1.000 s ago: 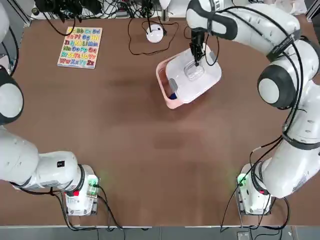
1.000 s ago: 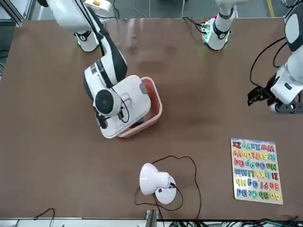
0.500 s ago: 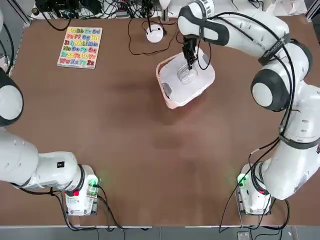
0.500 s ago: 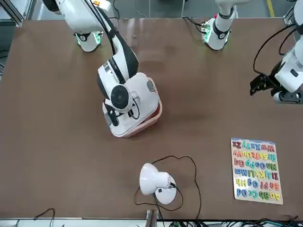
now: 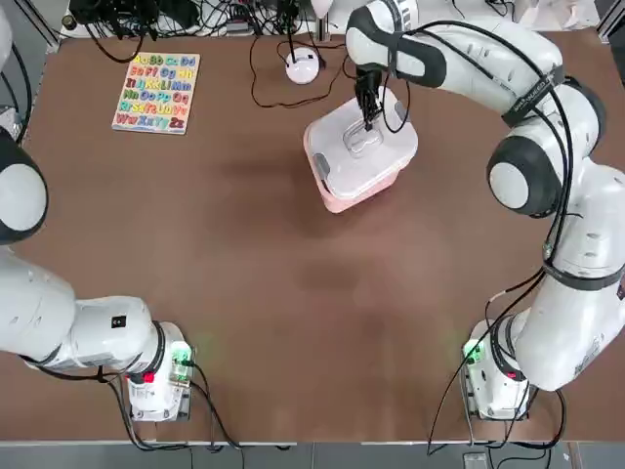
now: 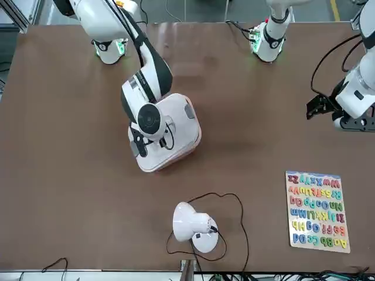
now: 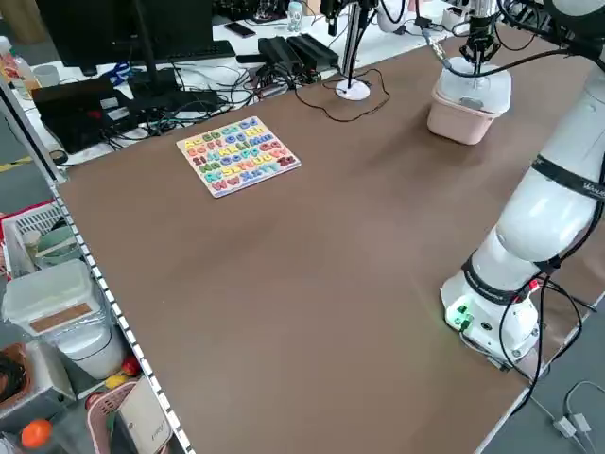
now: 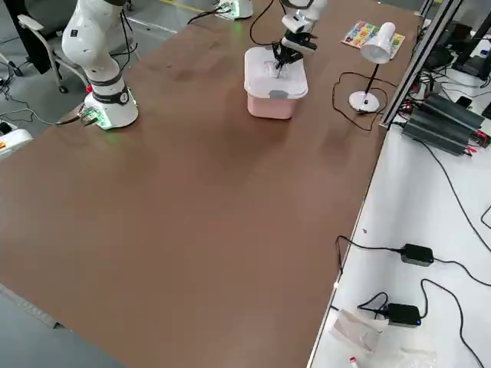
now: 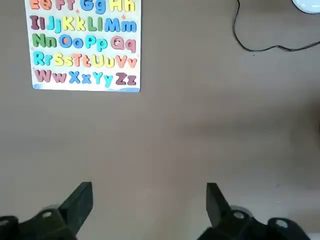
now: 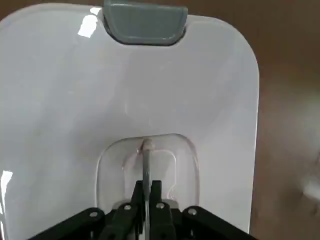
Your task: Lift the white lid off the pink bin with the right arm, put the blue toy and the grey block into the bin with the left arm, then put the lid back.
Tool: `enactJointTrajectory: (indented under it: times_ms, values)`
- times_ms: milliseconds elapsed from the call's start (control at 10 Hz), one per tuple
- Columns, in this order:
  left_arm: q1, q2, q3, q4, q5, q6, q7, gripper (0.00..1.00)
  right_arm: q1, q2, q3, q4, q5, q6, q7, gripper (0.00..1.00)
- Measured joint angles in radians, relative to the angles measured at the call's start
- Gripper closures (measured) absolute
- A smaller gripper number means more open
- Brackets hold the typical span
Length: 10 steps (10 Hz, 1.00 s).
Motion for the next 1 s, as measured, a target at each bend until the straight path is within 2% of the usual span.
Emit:
enactJointTrajectory:
  times_ms: [1000]
  values:
    - [-0.006,0.002,-0.01,0.0,0.0,-0.009,-0.003,0.0,0.023,0.006,0.003,0.007,0.001,0.024,0.103,0.93]
